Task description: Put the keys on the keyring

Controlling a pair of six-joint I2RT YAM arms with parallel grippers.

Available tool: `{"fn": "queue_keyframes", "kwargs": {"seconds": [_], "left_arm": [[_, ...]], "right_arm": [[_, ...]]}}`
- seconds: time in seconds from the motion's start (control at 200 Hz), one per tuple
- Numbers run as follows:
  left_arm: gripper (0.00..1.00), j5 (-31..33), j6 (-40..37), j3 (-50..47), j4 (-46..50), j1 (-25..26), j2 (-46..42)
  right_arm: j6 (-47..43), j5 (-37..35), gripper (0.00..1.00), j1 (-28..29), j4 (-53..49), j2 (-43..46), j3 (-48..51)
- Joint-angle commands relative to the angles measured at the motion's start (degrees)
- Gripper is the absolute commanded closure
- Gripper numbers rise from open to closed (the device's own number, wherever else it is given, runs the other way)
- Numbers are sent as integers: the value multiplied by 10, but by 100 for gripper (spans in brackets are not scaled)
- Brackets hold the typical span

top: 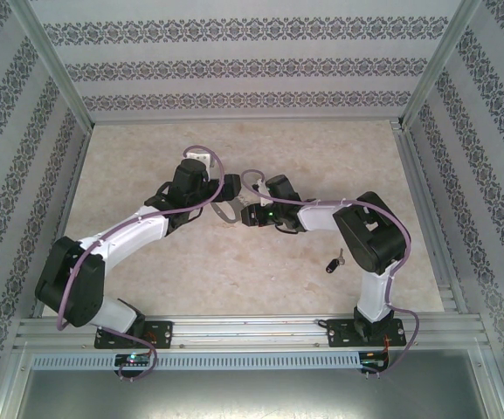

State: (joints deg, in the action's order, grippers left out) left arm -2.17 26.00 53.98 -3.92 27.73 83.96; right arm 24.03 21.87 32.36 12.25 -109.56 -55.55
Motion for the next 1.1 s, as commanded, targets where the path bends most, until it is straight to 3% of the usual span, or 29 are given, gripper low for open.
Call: {"fn": "queue_keyframes", "kwargs": {"seconds": [0.0, 0.185, 0.35, 1.094], "left_arm": [[0, -11, 8, -5, -25, -3, 5], [0, -15, 11, -7, -29, -2, 7], [0, -21, 15, -7, -34, -2, 9], [0, -37, 20, -6, -40, -2, 8]], "right_arm": [[-3, 23, 53, -4, 8, -18, -17], [-14, 61, 53, -3, 9, -15, -21], [-25, 91, 60, 2, 6, -8, -20], [-19, 63, 69, 6, -7, -20, -29]]}}
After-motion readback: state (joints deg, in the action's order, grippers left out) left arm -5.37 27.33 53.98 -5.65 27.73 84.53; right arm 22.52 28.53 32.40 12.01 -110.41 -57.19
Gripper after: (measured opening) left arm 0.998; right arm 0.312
